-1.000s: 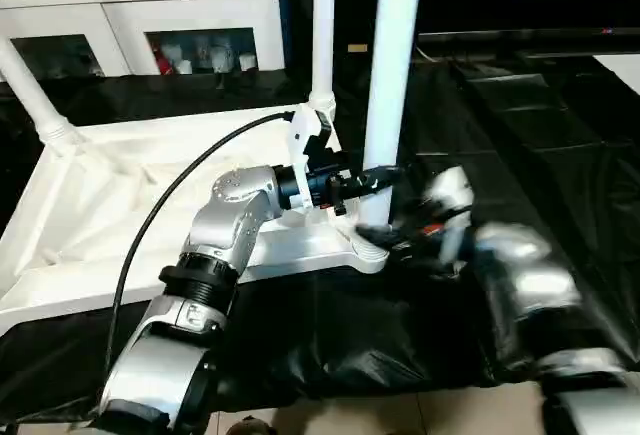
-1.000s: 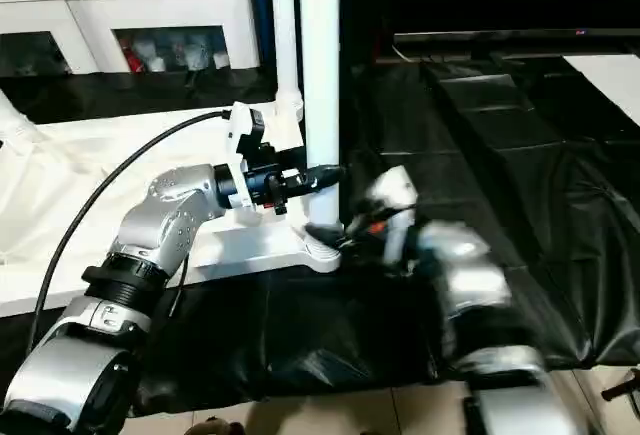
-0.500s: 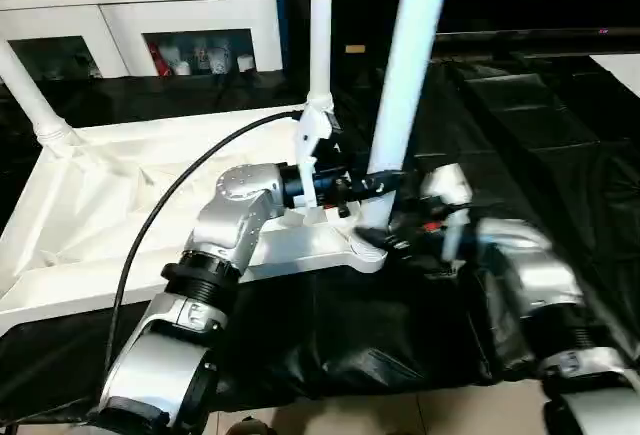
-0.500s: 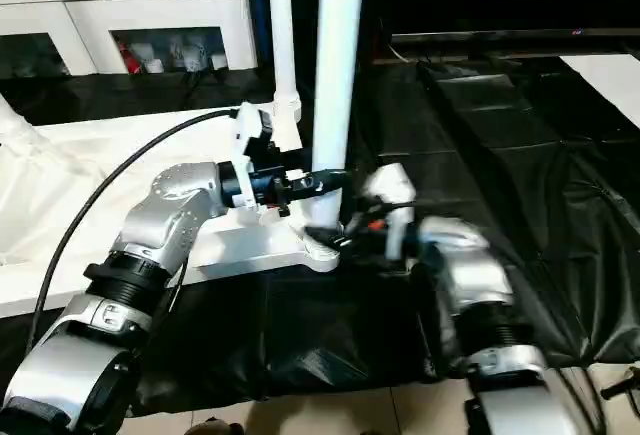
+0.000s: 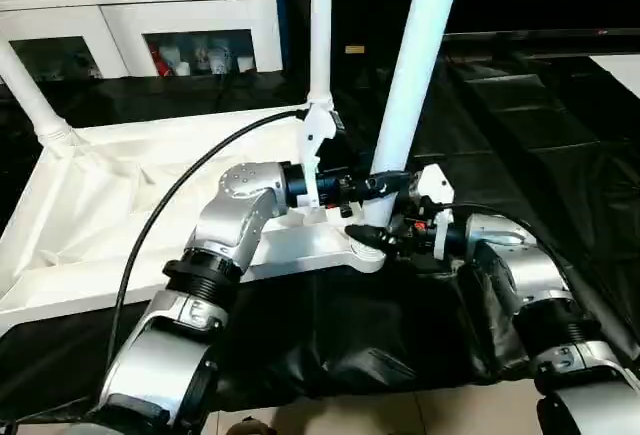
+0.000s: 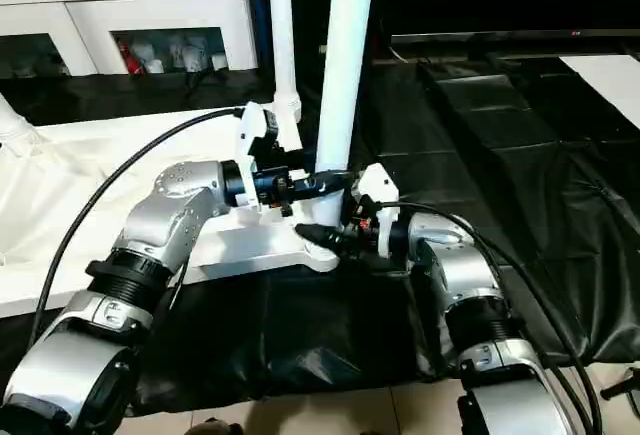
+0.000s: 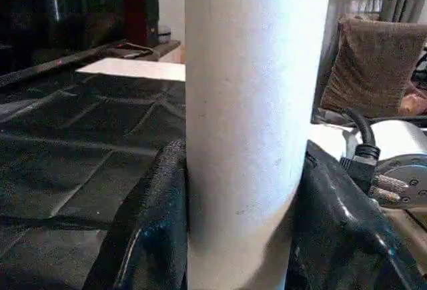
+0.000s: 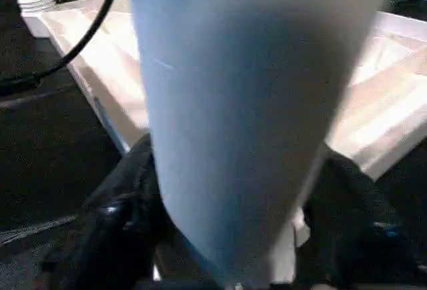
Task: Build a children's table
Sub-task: Insert table leg to table base
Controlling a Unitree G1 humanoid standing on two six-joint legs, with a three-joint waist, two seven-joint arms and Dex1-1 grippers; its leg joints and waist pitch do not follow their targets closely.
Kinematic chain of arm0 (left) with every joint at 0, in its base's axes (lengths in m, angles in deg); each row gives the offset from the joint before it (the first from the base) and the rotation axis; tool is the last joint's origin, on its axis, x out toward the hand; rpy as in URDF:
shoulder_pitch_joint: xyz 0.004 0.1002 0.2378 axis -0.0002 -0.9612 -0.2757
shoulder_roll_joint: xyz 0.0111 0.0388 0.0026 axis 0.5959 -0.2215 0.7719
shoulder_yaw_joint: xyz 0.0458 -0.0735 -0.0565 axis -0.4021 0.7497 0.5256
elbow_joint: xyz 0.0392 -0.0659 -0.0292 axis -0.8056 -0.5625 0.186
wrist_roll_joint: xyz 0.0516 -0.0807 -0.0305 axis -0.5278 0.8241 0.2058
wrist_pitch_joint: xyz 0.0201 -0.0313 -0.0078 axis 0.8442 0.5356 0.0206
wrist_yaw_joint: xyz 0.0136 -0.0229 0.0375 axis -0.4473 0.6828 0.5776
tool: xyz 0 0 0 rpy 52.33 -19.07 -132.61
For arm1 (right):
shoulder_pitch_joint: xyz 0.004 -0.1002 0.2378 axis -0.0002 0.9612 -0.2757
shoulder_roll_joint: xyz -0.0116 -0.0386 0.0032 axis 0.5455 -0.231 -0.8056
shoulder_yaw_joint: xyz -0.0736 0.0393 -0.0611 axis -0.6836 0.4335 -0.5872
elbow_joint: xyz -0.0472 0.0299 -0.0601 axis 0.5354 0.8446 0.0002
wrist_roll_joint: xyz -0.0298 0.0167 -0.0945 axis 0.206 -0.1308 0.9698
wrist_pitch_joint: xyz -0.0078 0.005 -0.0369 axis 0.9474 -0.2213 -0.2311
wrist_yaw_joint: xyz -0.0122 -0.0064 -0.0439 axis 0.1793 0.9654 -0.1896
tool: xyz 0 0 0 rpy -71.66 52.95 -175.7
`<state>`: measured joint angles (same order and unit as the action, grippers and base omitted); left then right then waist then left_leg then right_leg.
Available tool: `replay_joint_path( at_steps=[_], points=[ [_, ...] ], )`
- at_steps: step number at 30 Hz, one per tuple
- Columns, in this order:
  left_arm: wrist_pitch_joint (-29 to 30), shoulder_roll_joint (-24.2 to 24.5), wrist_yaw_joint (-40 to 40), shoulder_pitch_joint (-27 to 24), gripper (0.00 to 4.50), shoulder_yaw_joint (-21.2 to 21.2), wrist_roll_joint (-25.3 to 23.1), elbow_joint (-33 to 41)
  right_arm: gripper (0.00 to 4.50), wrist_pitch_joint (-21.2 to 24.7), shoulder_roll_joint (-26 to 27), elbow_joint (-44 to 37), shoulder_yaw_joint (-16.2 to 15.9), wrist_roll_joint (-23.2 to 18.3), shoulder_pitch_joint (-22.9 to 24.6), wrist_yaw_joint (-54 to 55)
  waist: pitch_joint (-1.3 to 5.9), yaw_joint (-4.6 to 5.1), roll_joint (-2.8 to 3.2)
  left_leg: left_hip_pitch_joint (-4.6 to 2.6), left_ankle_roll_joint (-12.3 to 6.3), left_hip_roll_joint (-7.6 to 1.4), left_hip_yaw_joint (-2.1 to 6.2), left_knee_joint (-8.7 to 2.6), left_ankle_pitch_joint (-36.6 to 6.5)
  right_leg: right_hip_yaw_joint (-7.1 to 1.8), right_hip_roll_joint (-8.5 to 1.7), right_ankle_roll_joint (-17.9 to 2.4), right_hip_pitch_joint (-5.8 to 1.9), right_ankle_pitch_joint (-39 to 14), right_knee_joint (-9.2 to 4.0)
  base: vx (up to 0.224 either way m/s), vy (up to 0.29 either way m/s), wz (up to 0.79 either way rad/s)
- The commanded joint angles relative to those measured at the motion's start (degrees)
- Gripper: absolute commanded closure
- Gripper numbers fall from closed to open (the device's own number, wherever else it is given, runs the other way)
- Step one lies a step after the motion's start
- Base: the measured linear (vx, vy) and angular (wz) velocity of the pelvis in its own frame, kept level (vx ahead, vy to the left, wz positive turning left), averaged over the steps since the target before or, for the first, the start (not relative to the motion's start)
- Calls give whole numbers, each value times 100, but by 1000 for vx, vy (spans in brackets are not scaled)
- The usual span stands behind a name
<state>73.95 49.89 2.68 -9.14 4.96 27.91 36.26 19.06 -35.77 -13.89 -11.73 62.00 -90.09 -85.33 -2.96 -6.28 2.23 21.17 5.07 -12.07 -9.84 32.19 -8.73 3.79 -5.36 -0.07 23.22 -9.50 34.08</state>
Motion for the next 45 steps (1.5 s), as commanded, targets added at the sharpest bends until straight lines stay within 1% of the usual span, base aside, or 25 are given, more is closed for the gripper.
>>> replay_joint_path(
  at_steps=[1,2,5,7,15,16,18,19,21,23,24,25,26,27,28,29,32,34,35,37,39,41,43,44,45],
  points=[
    [153,135,-11,-118,261,-201,-324,-233,190,-51,-9,45,-49,104,-89,19,376,-23,-66,-23,-358,-57,-38,-325,-1606,-150,-215,-1260,-308,-1619,-430,0,0,0],
    [158,135,-11,-116,261,-204,-325,-238,211,-71,0,78,-69,128,-95,17,380,-29,-70,-30,-347,-57,-40,-320,-1608,-157,-221,-1252,-308,-1644,-432,0,0,0],
    [182,145,-9,-116,261,-210,-316,-234,222,-94,39,160,-116,179,-126,5,382,-23,-84,-19,-351,-57,-36,-325,-1597,-153,-220,-1244,-317,-1635,-428,0,0,0],
    [198,149,-8,-117,261,-214,-309,-230,239,-103,51,200,-130,195,-144,3,377,-21,-77,-23,-357,-55,-37,-325,-1604,-154,-219,-1242,-313,-1662,-432,0,0,0],
    [299,191,-3,-94,261,-197,-263,-241,249,-132,66,411,-220,233,-276,-8,374,1,-78,-24,-337,-52,-32,-330,-1660,-150,-218,-1208,-310,-1817,-442,0,0,0],
    [266,193,82,-82,226,-186,-299,-258,249,-138,60,434,-233,242,-283,-22,376,3,-83,-22,-345,-52,-33,-328,-1637,-150,-218,-1215,-311,-1783,-437,0,0,0],
    [281,201,60,-43,191,-150,-261,-280,249,-145,51,474,-256,258,-292,-57,378,1,-79,-24,-353,-53,-34,-326,-1627,-150,-217,-1222,-308,-1761,-437,0,0,0],
    [367,262,-100,-36,191,-163,-206,-238,249,-164,50,515,-269,269,-299,-77,379,-4,-89,-25,-362,-50,-36,-324,-1615,-150,-221,-1236,-310,-1761,-436,0,0,0],
    [391,334,-201,-56,188,-181,-198,-191,249,-179,54,556,-275,273,-314,-85,380,-1,-79,-25,-359,-53,-31,-328,-1604,-148,-220,-1230,-308,-1763,-428,0,0,0],
    [286,495,-263,-111,160,-164,-247,-202,250,-188,63,601,-276,274,-339,-83,382,1,-65,-40,-357,-57,-34,-327,-1630,-154,-213,-1246,-294,-1728,-428,0,0,0],
    [280,503,-265,-113,160,-163,-250,-204,250,-188,63,603,-276,274,-340,-82,382,1,-65,-40,-357,-57,-34,-327,-1630,-154,-213,-1246,-294,-1728,-428,0,0,0],
    [202,693,-424,-186,149,-191,-305,-200,251,-199,71,631,-281,276,-347,-72,379,5,-70,-23,-353,-53,-25,-337,-1625,-146,-215,-1204,-302,-1760,-422,0,0,0],
    [186,749,-490,-209,149,-208,-316,-191,251,-201,73,639,-282,277,-348,-70,382,16,-61,-26,-331,-58,-25,-341,-1651,-153,-215,-1192,-296,-1766,-420,0,0,0],
    [120,924,-668,-278,149,-279,-385,-174,251,-205,78,657,-288,273,-351,-67,391,7,-60,-37,-321,-63,-22,-340,-1643,-154,-223,-1202,-295,-1738,-416,0,0,0],
    [120,924,-668,-278,149,-279,-385,-174,251,-205,78,657,-288,273,-351,-67,396,7,-50,-39,-314,-71,-17,-345,-1635,-156,-226,-1216,-293,-1700,-408,0,0,0],
    [21,1118,-817,-353,149,-374,-503,-194,251,-208,82,668,-295,272,-352,-66,387,8,-40,-58,-283,-75,-23,-350,-1718,-158,-218,-1236,-273,-1692,-411,0,0,0],
    [-189,1457,-961,-511,149,-601,-811,-274,252,-232,87,703,-293,279,-355,-62,373,11,-29,-59,-199,-80,-17,-369,-1856,-164,-227,-1193,-268,-1843,-411,0,0,0],
    [-223,1504,-971,-538,149,-639,-865,-292,252,-241,90,718,-292,281,-361,-60,370,17,-27,-56,-163,-81,-18,-376,-1878,-168,-228,-1183,-269,-1845,-407,0,0,0],
    [-326,1585,-892,-654,149,-739,-1028,-344,252,-253,95,722,-274,273,-354,-31,374,12,-22,-62,-159,-84,-17,-374,-1877,-172,-233,-1184,-265,-1830,-412,0,0,0],
    [-364,1607,-818,-736,149,-790,-1125,-372,252,-267,94,720,-259,260,-346,-2,374,15,-24,-61,-145,-80,-22,-372,-1878,-175,-235,-1174,-266,-1823,-410,0,0,0],
    [-360,1614,-776,-789,178,-818,-1168,-398,252,-275,95,720,-234,242,-343,23,377,14,-17,-62,-137,-83,-21,-371,-1884,-178,-238,-1188,-265,-1809,-410,0,0,0],
    [-345,1632,-788,-841,186,-840,-1181,-403,252,-281,91,704,-201,225,-332,51,374,6,-16,-65,-131,-84,-21,-373,-1898,-177,-241,-1214,-261,-1831,-412,0,0,0],
    [-353,1646,-722,-901,213,-852,-1250,-469,252,-297,69,664,-135,185,-303,95,369,6,-18,-66,-120,-82,-21,-377,-1944,-175,-241,-1205,-259,-1891,-418,0,0,0],
    [-353,1646,-721,-901,213,-852,-1250,-469,252,-297,69,663,-135,185,-303,95,368,8,-12,-70,-113,-84,-18,-378,-1964,-176,-241,-1191,-255,-1913,-422,0,0,0],
    [-370,1643,-685,-902,228,-846,-1271,-508,252,-303,67,659,-119,173,-298,107,368,9,-21,-68,-113,-83,-18,-377,-1969,-176,-241,-1181,-256,-1927,-423,0,0,0]
  ],
)
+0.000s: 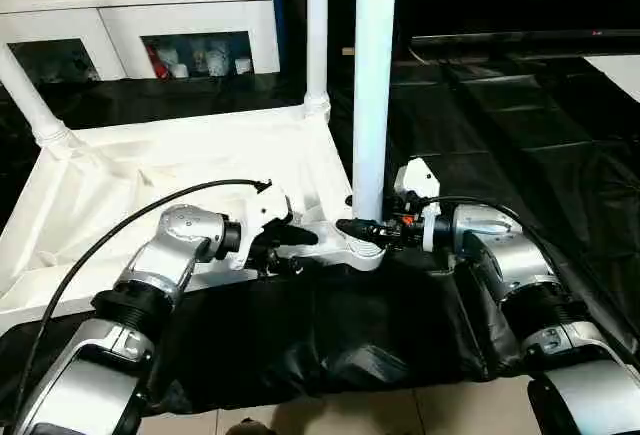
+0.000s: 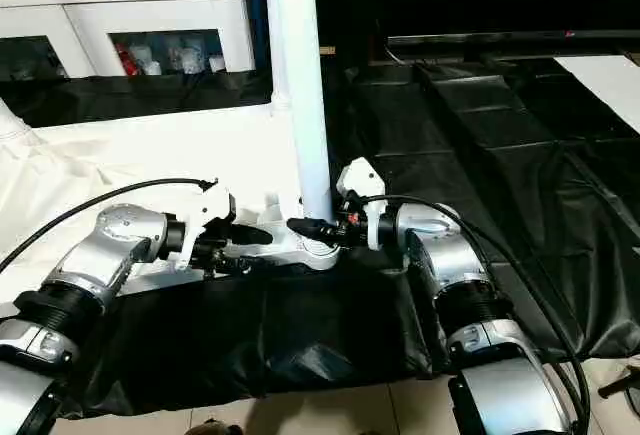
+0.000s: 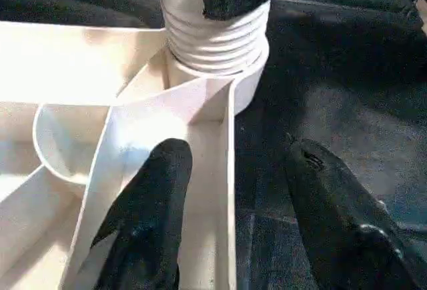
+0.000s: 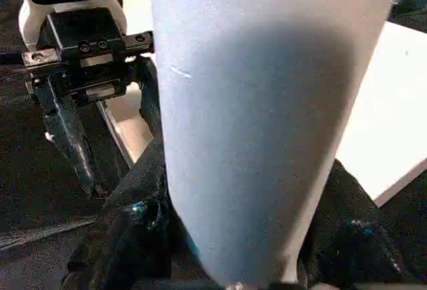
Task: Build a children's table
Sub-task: Insert table leg to table base
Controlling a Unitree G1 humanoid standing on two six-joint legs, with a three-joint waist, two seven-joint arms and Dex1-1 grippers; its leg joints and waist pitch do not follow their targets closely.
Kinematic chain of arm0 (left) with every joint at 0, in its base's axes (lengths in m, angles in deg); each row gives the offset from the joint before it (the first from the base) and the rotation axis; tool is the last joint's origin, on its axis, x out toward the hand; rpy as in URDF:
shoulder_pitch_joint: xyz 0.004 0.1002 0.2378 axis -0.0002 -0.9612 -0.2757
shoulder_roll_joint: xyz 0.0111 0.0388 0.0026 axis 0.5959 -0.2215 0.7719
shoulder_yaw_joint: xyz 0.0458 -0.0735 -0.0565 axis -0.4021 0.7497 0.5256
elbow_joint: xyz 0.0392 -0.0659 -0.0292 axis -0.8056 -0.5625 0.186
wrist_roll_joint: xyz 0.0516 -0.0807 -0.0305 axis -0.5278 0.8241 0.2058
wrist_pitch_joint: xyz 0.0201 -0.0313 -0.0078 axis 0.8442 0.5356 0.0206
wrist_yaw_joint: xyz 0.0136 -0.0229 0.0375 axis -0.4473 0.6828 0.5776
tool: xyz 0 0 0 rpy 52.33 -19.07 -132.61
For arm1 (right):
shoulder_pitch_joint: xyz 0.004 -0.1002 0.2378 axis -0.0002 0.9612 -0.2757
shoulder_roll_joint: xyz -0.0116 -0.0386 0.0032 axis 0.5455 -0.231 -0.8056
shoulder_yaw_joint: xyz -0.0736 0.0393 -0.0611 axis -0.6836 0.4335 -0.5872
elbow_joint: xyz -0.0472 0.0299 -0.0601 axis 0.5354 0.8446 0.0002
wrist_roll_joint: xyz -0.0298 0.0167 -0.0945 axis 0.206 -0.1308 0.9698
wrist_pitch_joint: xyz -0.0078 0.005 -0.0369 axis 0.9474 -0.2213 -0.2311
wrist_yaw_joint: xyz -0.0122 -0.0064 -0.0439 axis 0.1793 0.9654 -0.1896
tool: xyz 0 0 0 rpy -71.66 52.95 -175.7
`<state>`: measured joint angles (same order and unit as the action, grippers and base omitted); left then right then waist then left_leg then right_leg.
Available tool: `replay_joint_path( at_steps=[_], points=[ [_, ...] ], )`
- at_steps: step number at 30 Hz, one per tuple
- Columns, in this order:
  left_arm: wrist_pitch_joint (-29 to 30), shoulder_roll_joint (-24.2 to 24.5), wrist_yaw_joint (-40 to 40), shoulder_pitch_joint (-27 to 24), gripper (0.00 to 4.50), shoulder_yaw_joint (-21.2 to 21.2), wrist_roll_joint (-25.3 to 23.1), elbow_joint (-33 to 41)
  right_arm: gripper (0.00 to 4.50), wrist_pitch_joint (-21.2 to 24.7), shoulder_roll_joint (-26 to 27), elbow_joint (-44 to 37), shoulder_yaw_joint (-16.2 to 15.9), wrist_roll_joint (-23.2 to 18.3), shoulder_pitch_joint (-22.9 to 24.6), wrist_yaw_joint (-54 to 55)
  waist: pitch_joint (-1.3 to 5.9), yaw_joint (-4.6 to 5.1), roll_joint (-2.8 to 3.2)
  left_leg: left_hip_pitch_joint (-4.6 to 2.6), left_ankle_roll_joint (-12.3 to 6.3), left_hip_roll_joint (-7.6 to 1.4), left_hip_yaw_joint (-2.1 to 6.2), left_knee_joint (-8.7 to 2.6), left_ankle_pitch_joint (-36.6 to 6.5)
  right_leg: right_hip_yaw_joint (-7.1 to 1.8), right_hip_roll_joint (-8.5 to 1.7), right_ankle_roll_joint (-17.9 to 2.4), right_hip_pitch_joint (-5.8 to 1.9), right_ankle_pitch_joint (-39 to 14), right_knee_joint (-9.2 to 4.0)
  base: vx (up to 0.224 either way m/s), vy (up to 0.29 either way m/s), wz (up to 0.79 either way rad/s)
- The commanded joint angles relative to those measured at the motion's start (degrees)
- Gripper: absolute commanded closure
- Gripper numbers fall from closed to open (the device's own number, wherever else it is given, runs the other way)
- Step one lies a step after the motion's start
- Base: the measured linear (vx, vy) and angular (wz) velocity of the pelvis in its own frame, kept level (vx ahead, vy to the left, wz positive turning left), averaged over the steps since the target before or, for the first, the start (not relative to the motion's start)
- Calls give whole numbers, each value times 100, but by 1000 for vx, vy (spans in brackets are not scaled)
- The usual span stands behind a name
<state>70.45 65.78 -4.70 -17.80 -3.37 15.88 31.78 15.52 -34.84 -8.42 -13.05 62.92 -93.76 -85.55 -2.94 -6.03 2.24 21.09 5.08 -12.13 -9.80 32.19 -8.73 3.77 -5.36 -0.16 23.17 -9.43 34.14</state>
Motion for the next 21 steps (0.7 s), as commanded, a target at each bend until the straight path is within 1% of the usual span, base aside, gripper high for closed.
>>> replay_joint_path(
  at_steps=[1,4,7,8,9,12,14,15,16,17,19,21],
  points=[
    [-70,47,101,-27,228,15,-77,-123,252,47,-30,95,34,64,78,141,369,-23,-21,-60,-118,-71,-22,-374,-1957,-173,-241,-1157,-252,-1953,-430,0,0,0],
    [-138,28,142,9,263,95,-52,-247,252,34,-40,59,78,26,102,159,369,-35,-30,-58,-119,-70,-22,-374,-1941,-173,-240,-1135,-249,-1974,-431,0,0,0],
    [-153,45,105,45,276,117,-37,-335,252,31,-41,34,137,-28,130,173,372,-52,-29,-61,-125,-71,-25,-372,-1931,-175,-246,-1144,-246,-1956,-434,0,0,0],
    [-168,52,112,53,298,111,-46,-359,252,30,-44,32,145,-35,136,178,375,-51,-27,-59,-125,-74,-22,-374,-1919,-175,-247,-1149,-251,-1930,-428,0,0,0],
    [-166,59,99,60,298,105,-45,-387,252,29,-53,22,154,-43,154,178,375,-54,-21,-57,-126,-75,-23,-373,-1912,-175,-244,-1160,-247,-1897,-427,0,0,0],
    [-204,67,63,70,318,85,-95,-476,252,19,-65,-4,172,-54,194,186,375,-57,4,-59,-115,-75,-20,-375,-1942,-173,-243,-1175,-248,-1864,-424,0,0,0],
    [-228,65,54,78,326,79,-96,-523,252,21,-73,-39,184,-71,218,184,376,-59,-10,-59,-117,-72,-22,-374,-1947,-174,-242,-1175,-253,-1849,-426,0,0,0],
    [-219,59,23,83,346,78,-86,-547,252,41,-80,-85,199,-108,245,186,379,-63,-14,-58,-124,-69,-24,-371,-1924,-175,-243,-1175,-255,-1835,-425,0,0,0],
    [-237,63,14,81,354,64,-100,-556,252,50,-85,-103,203,-119,256,182,380,-64,-12,-58,-123,-73,-22,-372,-1912,-174,-246,-1181,-257,-1822,-420,0,0,0],
    [-263,77,-5,75,354,19,-147,-571,252,57,-95,-128,209,-132,279,174,380,-65,13,-56,-121,-76,-17,-374,-1911,-173,-246,-1189,-258,-1801,-417,0,0,0],
    [-273,79,-17,75,359,6,-165,-580,252,59,-98,-134,212,-135,286,172,382,-61,-1,-57,-126,-75,-21,-371,-1913,-173,-245,-1203,-261,-1774,-418,0,0,0],
    [-321,82,-19,78,389,-28,-216,-615,252,66,-108,-145,220,-142,301,163,381,-60,3,-55,-128,-76,-21,-372,-1907,-173,-241,-1210,-259,-1740,-419,0,0,0]
  ],
)
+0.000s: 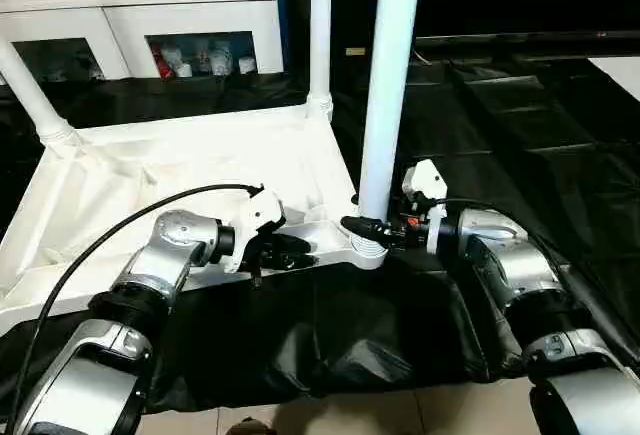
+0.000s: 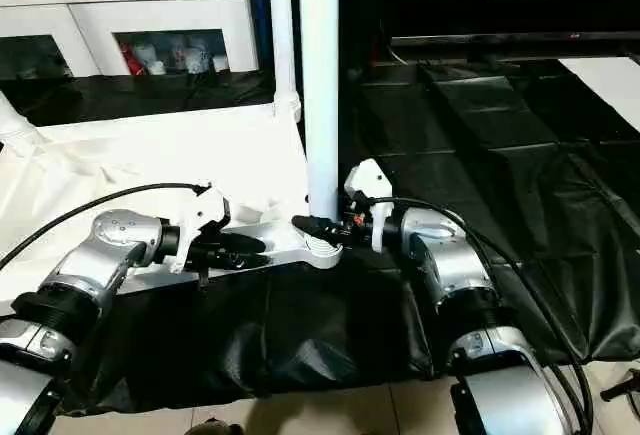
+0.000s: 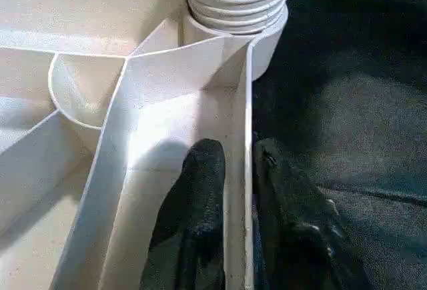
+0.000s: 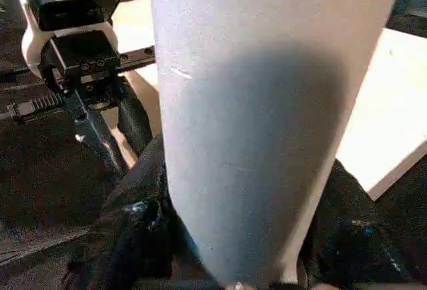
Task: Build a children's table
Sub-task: Insert table leg to table base
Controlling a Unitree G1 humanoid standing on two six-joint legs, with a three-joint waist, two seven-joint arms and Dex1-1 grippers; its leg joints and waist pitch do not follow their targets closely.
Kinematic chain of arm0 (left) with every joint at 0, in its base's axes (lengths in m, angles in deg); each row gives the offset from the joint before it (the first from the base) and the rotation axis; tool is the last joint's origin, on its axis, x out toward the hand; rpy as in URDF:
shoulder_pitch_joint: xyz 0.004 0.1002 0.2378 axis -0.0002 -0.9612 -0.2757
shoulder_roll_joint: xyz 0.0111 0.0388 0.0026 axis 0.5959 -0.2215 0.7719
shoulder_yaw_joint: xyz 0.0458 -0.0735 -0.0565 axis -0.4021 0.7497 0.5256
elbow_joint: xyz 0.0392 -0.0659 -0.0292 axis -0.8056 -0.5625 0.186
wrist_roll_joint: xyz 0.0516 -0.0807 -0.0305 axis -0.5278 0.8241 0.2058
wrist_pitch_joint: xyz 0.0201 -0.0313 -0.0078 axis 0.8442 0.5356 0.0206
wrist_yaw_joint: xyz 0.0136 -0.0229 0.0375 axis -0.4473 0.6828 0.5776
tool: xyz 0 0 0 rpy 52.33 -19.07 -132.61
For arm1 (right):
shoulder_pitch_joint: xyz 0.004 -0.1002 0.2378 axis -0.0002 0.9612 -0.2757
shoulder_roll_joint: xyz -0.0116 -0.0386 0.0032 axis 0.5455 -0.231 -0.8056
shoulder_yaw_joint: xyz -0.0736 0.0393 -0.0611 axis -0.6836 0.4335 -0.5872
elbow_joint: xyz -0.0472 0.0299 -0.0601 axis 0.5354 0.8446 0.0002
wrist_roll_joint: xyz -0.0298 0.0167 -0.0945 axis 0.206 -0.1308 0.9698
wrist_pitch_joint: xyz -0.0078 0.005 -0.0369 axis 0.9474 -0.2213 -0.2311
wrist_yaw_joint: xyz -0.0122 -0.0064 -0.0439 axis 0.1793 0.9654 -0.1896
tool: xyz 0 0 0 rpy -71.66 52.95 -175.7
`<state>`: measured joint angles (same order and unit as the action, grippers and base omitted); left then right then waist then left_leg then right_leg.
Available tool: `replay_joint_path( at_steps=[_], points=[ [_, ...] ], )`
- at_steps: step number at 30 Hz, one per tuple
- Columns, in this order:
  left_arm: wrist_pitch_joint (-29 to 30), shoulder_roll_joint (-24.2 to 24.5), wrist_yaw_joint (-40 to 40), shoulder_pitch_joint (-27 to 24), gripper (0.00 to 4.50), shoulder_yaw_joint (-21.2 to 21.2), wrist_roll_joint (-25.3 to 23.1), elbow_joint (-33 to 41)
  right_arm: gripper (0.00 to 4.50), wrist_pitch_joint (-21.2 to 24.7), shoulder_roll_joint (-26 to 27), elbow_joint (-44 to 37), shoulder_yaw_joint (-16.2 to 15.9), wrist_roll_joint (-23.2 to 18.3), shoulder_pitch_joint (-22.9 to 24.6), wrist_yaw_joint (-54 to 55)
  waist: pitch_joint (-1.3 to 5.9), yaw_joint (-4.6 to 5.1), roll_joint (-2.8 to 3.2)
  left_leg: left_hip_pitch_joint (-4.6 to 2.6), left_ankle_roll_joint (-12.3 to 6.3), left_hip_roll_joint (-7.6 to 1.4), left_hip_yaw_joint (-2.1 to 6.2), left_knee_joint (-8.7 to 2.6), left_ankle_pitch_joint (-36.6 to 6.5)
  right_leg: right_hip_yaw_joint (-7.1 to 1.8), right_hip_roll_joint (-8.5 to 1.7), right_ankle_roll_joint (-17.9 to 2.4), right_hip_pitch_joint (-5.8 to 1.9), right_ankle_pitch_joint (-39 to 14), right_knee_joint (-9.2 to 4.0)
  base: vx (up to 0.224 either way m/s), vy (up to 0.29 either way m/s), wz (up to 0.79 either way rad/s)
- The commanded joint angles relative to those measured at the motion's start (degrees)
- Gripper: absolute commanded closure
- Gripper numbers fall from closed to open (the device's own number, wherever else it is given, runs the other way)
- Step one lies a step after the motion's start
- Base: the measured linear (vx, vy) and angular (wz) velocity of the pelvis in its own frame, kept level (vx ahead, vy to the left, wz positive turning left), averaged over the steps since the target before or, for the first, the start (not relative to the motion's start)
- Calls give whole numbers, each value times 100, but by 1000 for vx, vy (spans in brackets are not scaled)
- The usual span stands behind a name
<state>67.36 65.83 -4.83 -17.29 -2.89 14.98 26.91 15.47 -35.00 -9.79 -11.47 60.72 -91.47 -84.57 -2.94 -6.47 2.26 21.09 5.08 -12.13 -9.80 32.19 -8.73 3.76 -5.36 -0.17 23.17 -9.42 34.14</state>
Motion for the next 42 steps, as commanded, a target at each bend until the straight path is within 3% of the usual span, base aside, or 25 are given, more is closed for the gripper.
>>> replay_joint_path(
  at_steps=[1,8,27,32,33,35,42],
  points=[
    [-71,89,-2,27,396,-126,-191,-160,252,81,-101,-22,71,68,87,55,384,-19,-6,-51,-137,-72,-22,-367,-1870,-173,-239,-1211,-266,-1689,-414,0,0,0],
    [-136,89,-37,31,449,-163,-237,-225,252,203,-169,-112,110,-1,151,-27,388,-27,-10,-51,-142,-75,-26,-362,-1845,-172,-246,-1237,-270,-1679,-406,0,0,0],
    [-274,41,-131,-5,450,-263,-334,-230,253,893,-355,-590,448,-552,471,-107,398,-75,-34,-47,-186,-75,-35,-346,-1665,-172,-244,-1229,-278,-1561,-395,0,0,0],
    [-311,-17,-35,37,450,-259,-355,-295,253,1025,-441,-830,350,-527,710,-151,405,-137,-51,-60,-187,-81,-39,-338,-1610,-183,-253,-1162,-270,-1602,-398,0,0,0],
    [-311,-28,-1,44,450,-250,-353,-303,253,1053,-457,-905,352,-537,771,-146,403,-148,-85,-58,-193,-81,-43,-340,-1584,-181,-247,-1156,-268,-1590,-401,0,0,0],
    [-307,-39,33,49,450,-240,-351,-309,253,1122,-462,-1013,363,-570,863,-118,404,-177,-67,-55,-204,-81,-40,-337,-1540,-185,-251,-1143,-270,-1558,-391,0,0,0],
    [-311,-67,75,45,450,-219,-365,-311,253,980,-404,-972,386,-460,987,167,390,-162,-81,-65,-127,-79,-30,-362,-1729,-184,-269,-1007,-247,-1955,-438,0,0,0]
  ],
)
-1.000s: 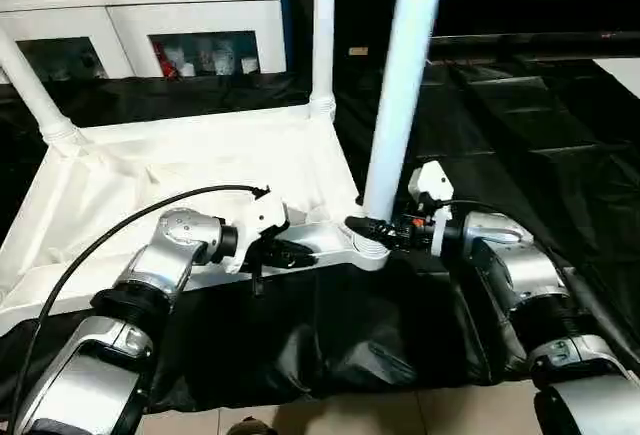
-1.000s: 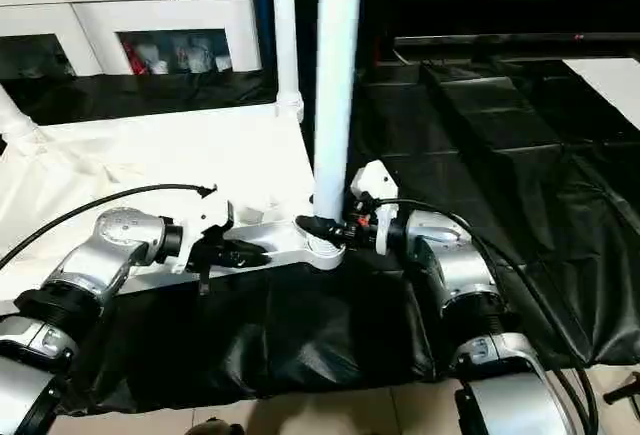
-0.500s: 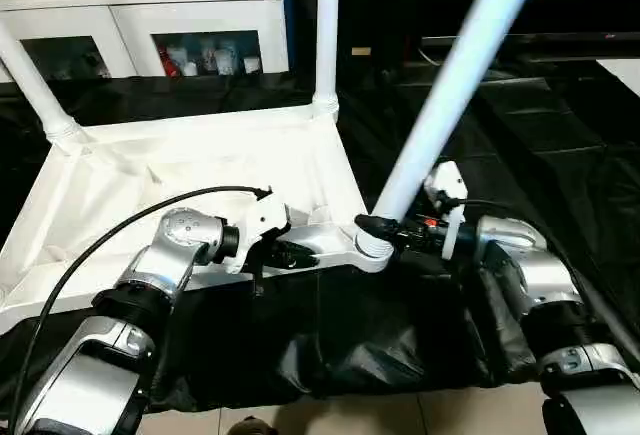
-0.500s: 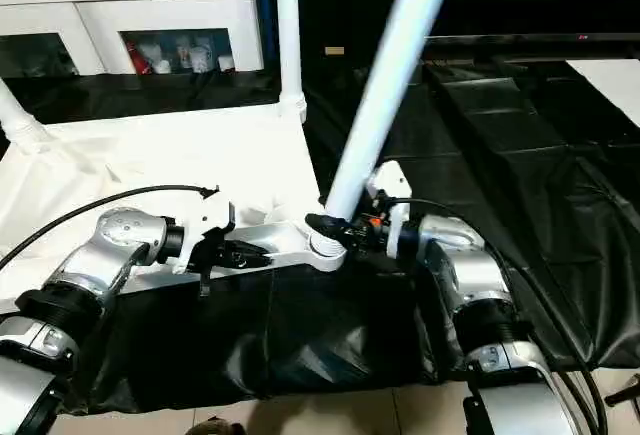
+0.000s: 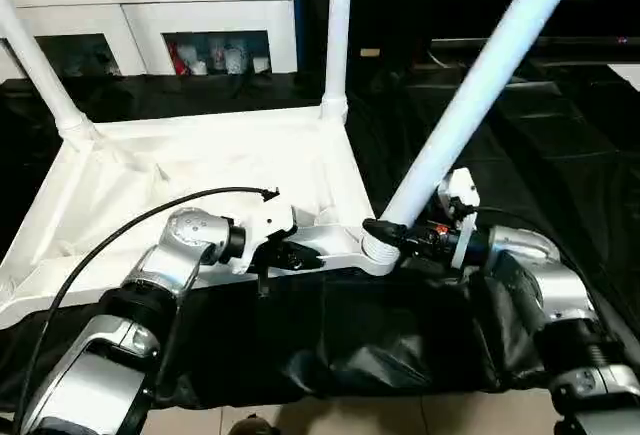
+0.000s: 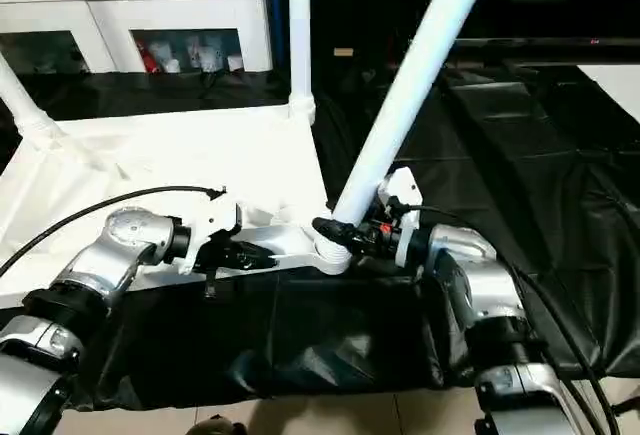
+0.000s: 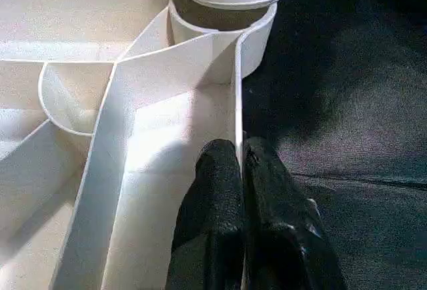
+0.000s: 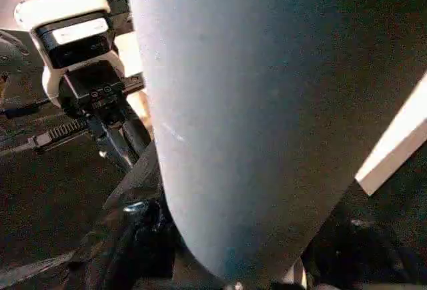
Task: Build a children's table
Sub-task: Insert table leg to table base
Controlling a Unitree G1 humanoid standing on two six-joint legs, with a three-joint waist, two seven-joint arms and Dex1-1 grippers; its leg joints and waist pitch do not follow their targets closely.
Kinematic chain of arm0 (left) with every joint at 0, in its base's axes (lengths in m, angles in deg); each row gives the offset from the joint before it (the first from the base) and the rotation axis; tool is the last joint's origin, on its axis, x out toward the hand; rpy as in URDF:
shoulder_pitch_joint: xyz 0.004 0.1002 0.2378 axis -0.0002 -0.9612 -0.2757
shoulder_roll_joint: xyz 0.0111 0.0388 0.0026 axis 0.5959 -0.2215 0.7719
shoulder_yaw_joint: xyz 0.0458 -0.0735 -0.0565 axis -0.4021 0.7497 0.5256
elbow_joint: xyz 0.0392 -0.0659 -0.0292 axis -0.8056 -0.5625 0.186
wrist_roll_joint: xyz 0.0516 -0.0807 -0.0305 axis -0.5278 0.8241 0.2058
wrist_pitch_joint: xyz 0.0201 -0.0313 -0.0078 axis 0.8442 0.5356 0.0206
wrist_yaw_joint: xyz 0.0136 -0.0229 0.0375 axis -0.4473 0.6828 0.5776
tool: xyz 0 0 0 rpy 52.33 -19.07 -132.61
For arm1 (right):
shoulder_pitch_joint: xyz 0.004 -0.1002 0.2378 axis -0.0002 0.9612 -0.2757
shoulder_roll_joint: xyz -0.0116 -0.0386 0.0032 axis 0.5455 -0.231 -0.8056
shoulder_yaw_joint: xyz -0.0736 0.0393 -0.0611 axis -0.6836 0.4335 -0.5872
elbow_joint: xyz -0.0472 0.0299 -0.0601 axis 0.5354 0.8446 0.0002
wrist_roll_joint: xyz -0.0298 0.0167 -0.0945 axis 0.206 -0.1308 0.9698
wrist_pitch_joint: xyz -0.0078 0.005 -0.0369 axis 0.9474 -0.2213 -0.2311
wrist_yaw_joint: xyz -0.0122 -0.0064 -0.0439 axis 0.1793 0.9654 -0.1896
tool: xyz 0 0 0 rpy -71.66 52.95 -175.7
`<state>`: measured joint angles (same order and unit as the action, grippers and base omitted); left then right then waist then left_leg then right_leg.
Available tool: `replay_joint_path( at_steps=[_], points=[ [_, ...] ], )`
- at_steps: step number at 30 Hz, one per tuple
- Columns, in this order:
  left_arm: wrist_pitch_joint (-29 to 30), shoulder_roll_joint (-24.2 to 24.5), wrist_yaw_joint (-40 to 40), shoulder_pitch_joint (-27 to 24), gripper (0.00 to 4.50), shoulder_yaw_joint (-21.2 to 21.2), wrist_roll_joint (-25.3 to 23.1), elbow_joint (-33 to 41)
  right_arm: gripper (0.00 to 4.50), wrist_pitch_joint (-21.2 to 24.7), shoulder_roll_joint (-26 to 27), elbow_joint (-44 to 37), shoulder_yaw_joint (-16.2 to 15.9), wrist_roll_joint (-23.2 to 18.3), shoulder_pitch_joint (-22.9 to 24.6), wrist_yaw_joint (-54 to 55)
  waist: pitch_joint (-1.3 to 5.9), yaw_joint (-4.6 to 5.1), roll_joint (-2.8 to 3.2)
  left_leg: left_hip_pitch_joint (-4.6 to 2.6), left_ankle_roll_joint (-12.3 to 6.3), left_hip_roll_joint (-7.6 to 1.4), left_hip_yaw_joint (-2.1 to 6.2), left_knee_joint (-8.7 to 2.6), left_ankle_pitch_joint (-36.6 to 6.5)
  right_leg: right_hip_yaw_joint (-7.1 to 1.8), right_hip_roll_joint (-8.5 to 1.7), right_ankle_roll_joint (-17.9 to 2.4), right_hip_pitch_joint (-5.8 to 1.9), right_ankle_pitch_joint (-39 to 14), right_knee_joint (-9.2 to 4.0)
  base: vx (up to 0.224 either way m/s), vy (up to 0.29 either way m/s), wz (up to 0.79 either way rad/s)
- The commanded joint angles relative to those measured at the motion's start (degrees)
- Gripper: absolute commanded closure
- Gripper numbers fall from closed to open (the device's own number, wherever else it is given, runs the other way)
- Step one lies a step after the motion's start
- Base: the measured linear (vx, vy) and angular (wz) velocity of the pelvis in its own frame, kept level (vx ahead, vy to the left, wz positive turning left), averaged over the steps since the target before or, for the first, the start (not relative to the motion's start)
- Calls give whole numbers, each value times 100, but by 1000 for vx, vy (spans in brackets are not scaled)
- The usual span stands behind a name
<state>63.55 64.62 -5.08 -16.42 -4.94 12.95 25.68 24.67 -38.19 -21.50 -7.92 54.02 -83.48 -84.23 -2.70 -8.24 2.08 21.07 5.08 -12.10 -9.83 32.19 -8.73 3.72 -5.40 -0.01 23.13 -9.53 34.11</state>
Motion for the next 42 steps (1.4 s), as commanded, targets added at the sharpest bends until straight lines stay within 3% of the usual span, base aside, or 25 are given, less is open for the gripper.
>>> replay_joint_path(
  at_steps=[1,7,20,25,26,31,32,34,35,39,42],
  points=[
    [72,49,104,-45,450,-9,-162,-187,253,46,-40,210,78,182,198,226,364,19,-62,-62,-121,-80,-26,-363,-1753,-178,-260,-1017,-243,-1969,-438,0,0,0],
    [61,38,114,-73,450,-15,-167,-186,253,53,180,252,205,68,310,585,370,24,-31,-65,-72,-80,-16,-378,-1862,-179,-255,-1021,-241,-1912,-441,0,0,0],
    [49,36,141,-87,450,-13,-183,-182,253,115,155,86,196,1,672,650,377,30,-31,-84,-39,-84,-11,-394,-2050,-181,-249,-1017,-235,-1890,-457,0,0,0],
    [32,37,141,-67,450,-25,-208,-208,253,-134,24,-95,-112,367,858,680,372,36,-17,-77,-19,-76,-5,-403,-2097,-182,-242,-957,-237,-1956,-470,0,0,0],
    [33,35,137,-61,450,-23,-210,-215,253,-158,11,-108,-135,409,851,705,367,44,4,-84,-8,-77,-5,-406,-2151,-182,-240,-953,-230,-1995,-479,0,0,0],
    [21,38,96,-25,450,-31,-224,-251,253,-211,-119,-91,-387,613,676,621,363,60,1,-91,19,-73,6,-414,-2261,-182,-243,-911,-232,-2157,-493,0,0,0],
    [13,46,80,-21,450,-35,-227,-257,253,-193,-167,-72,-506,680,617,503,365,60,-24,-91,3,-74,4,-411,-2253,-183,-243,-913,-233,-2148,-494,0,0,0],
    [6,51,70,-19,450,-37,-230,-260,253,-179,-198,-63,-584,721,583,423,369,56,-14,-89,-7,-79,4,-411,-2217,-185,-240,-923,-233,-2078,-486,0,0,0],
    [-6,76,27,-16,450,-53,-240,-263,253,-196,-253,16,-747,819,481,223,370,59,-71,-75,-34,-81,-1,-410,-2175,-183,-239,-946,-242,-2007,-476,0,0,0],
    [-10,132,-65,1,450,-74,-249,-252,253,-251,-324,224,-1009,939,275,-134,366,56,-53,-71,-57,-81,-1,-409,-2178,-182,-253,-946,-240,-2087,-477,0,0,0],
    [-22,178,-137,16,450,-82,-249,-237,254,-288,-340,393,-1135,944,144,-374,351,69,-118,-71,-58,-79,5,-421,-2273,-172,-256,-872,-234,-2369,-497,0,0,0]
  ],
)
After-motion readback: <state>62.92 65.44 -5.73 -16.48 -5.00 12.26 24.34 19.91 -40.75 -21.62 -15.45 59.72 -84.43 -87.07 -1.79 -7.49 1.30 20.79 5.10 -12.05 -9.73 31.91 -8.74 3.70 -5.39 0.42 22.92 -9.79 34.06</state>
